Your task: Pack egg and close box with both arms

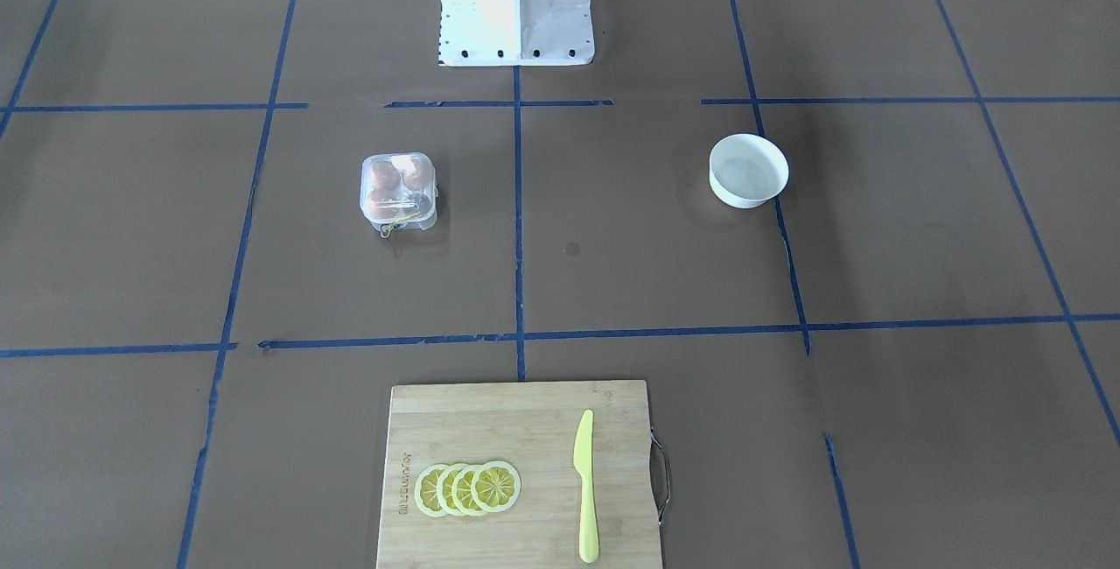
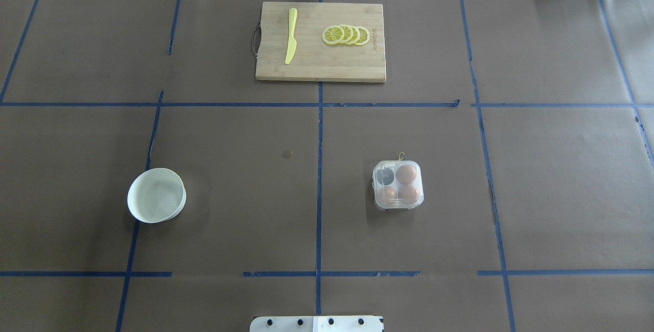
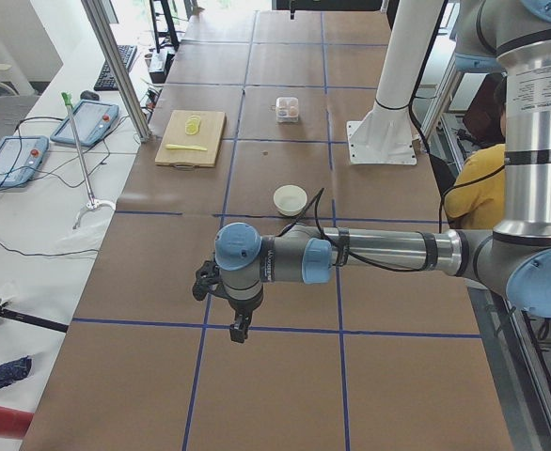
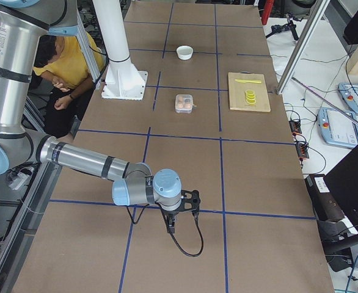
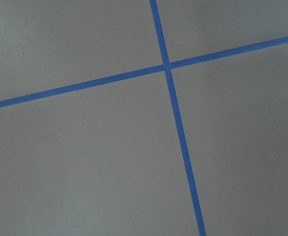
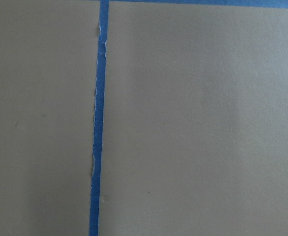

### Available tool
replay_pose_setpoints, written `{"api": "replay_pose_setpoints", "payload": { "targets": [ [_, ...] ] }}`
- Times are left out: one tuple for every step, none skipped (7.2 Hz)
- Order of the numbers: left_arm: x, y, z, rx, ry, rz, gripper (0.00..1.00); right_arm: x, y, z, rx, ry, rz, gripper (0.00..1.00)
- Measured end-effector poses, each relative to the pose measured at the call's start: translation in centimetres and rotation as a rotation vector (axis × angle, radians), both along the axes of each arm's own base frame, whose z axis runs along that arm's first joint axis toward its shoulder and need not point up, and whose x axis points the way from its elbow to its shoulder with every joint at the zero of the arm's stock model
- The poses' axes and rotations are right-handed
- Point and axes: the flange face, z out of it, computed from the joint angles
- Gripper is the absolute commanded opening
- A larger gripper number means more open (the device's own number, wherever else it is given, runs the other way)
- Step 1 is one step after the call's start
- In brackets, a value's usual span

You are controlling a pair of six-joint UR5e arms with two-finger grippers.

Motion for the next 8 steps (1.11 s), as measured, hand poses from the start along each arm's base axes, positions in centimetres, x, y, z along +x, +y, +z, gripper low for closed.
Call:
{"api": "replay_pose_setpoints", "payload": {
  "targets": [
    [0.0, 0.2, 0.2, -0.004, 0.000, 0.000, 1.00, -0.5, -0.1, -0.4, 0.003, -0.005, -0.012, 1.00],
    [0.0, 0.4, 0.3, -0.006, 0.000, 0.001, 1.00, -0.9, -0.4, -1.8, -0.005, -0.013, -0.022, 1.00],
    [0.0, 0.5, 0.4, -0.007, 0.000, 0.001, 1.00, -0.8, -0.4, -3.9, -0.028, -0.010, -0.020, 1.00],
    [0.0, 0.5, 0.4, -0.007, 0.001, 0.001, 1.00, -0.3, -0.1, -5.6, -0.035, 0.000, -0.019, 1.00],
    [0.0, 0.5, 0.4, -0.006, 0.001, 0.001, 1.00, 0.5, 0.1, -6.3, -0.013, 0.006, -0.035, 1.00],
    [0.0, 0.5, 0.3, -0.004, 0.001, 0.001, 1.00, 1.7, 0.4, -6.5, 0.009, 0.010, -0.053, 1.00],
    [0.0, 0.5, 0.3, -0.003, 0.001, 0.001, 1.00, 2.7, 0.6, -6.5, 0.010, 0.015, -0.055, 1.00],
    [0.0, 0.5, 0.3, -0.002, 0.001, 0.001, 1.00, 3.3, 0.7, -6.4, 0.005, 0.021, -0.055, 1.00]
  ]
}}
